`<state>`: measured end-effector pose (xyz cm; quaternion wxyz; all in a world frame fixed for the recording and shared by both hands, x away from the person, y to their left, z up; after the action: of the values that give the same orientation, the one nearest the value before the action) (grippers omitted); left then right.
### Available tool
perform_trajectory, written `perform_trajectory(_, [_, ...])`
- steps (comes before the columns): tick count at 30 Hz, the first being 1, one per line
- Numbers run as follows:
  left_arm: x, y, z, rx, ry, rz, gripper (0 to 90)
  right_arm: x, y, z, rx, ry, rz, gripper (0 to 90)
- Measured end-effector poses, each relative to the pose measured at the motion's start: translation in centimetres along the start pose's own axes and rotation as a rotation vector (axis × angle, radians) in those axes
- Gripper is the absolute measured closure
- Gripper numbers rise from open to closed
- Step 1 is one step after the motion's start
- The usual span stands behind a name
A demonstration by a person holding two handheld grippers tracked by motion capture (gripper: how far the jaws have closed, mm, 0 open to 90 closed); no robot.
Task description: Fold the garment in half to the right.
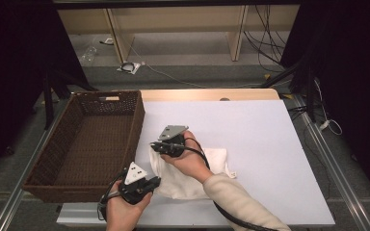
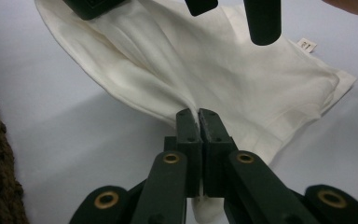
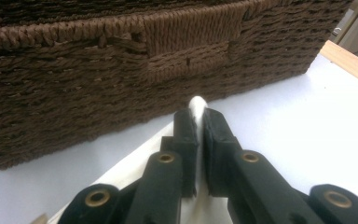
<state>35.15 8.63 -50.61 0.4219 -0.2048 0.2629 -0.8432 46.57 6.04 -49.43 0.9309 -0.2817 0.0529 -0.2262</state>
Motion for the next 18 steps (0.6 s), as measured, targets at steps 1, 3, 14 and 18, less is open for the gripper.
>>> perform_trajectory(1, [0.00, 0.00, 0.00, 0.000, 0.000, 0.000, 87.2, 0.03, -0.01, 0.00, 0.002, 0.001, -0.001, 85.5])
perform_trajectory(3, [0.12, 0.13, 0.14, 0.002, 0.004, -0.001, 87.2, 0.09, -0.11, -0.05, 0.000, 0.000, 0.001, 85.5])
perform_trajectory(14, [0.29, 0.34, 0.55, 0.011, 0.001, -0.008, 87.2, 0.62, -0.69, -0.10, 0.016, 0.011, -0.007, 85.4])
perform_trajectory(18, [0.42, 0.42, 0.77, 0.017, 0.001, -0.012, 87.2, 0.81, -0.97, -0.02, 0.022, 0.008, -0.011, 85.5])
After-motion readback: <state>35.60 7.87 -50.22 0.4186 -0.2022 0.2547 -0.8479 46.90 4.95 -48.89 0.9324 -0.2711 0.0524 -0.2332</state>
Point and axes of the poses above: each handheld gripper's, and its own axes: y roughly forward along the jaws, z roughly out of its top, x roughly to its right, the point moved 10 cm from there along y, roughly forward along the jaws, and after that the axes turned 1 degree about y, right-handed, at the moved point
